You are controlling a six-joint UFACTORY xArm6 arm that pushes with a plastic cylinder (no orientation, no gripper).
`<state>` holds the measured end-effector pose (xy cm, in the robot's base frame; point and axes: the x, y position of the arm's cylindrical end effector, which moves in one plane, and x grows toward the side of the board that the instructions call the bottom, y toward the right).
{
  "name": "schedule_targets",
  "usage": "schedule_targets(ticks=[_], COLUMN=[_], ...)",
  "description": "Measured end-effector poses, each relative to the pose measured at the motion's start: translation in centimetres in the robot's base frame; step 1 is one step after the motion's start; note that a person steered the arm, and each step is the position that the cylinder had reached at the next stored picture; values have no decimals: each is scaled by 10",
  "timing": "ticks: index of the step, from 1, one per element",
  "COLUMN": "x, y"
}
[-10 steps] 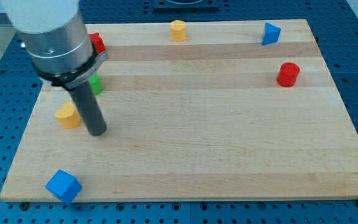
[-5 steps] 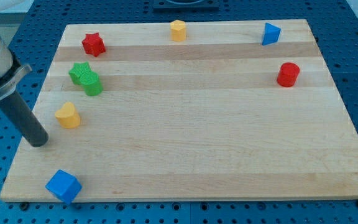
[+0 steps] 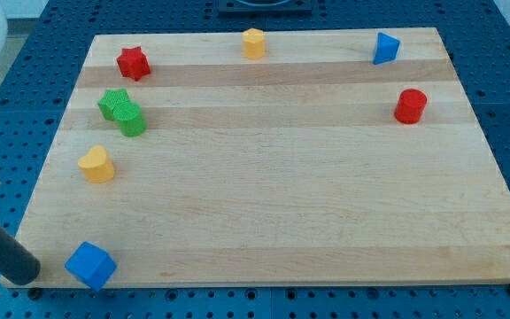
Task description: Slide the blue cube towards right
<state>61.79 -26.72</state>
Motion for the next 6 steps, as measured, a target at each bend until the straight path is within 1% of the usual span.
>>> schedule_targets(ticks=[2,3,4,6], x=[-4,-4,-24,-38], y=[79,92,106,110])
